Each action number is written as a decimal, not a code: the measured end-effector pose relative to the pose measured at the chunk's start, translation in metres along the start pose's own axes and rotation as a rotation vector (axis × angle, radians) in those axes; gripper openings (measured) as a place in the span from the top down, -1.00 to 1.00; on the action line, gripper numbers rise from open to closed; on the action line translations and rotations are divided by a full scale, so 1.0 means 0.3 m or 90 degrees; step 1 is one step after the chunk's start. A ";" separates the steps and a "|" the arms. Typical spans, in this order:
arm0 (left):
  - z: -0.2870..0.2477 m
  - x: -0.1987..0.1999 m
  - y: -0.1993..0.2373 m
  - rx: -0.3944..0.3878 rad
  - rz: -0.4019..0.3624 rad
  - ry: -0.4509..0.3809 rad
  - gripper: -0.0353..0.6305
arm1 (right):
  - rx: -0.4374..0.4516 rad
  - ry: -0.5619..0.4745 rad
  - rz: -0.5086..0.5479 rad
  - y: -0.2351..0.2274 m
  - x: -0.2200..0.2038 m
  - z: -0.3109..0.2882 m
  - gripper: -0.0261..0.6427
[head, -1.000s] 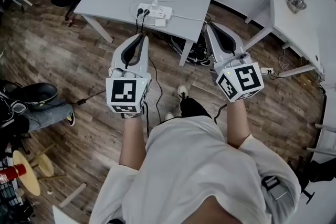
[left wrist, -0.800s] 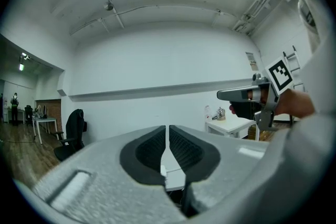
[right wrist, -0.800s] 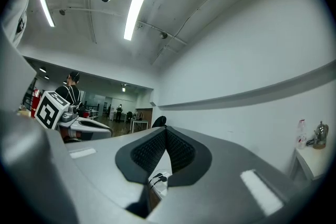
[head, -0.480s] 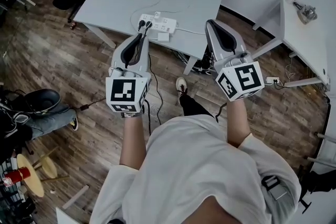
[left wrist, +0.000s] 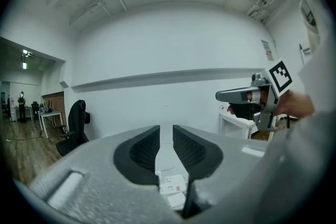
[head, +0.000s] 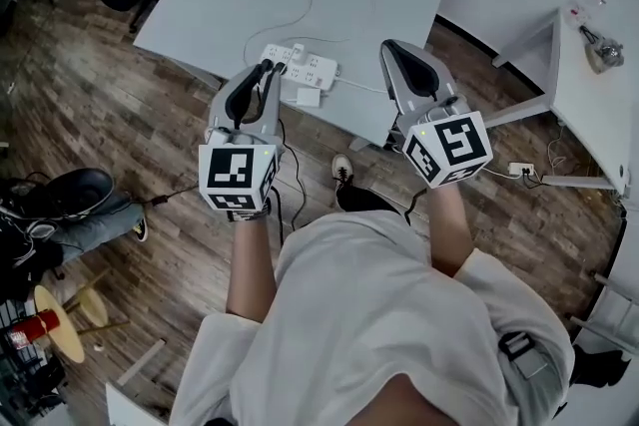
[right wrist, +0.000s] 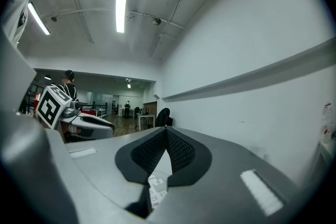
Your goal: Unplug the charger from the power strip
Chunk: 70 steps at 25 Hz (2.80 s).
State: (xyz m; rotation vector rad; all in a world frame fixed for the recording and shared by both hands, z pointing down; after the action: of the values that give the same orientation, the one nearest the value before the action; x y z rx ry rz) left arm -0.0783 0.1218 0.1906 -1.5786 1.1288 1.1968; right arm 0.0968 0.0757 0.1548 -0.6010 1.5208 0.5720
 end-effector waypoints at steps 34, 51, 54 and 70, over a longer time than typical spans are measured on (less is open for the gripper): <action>-0.657 -0.689 0.115 -0.071 0.115 0.381 0.35 | 0.163 0.414 -0.089 -0.208 -0.958 -0.650 0.79; -0.807 -0.918 0.128 -0.130 0.062 0.464 0.34 | 0.183 0.541 -0.077 -0.153 -1.294 -0.755 0.62; -0.817 -0.948 0.112 -0.131 0.062 0.484 0.34 | 0.185 0.542 -0.075 -0.151 -1.295 -0.759 0.63; -0.826 -0.976 0.123 -0.106 0.110 0.466 0.47 | 0.203 0.537 -0.183 -0.088 -1.303 -0.714 0.48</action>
State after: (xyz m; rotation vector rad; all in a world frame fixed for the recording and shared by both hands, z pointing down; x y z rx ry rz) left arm -0.0994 -0.0747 0.5213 -2.1709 1.6804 0.8374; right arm -0.0340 -0.0784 0.5528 -0.8435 2.1976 -0.1933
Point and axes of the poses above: the fingertips, and each gripper's own axes: z backward along the fingers, y to its left, x out of its top, the point moved 2 cm from there along z, backward along the fingers, and after that the axes turned 4 degrees about x, right-handed, at the moved point
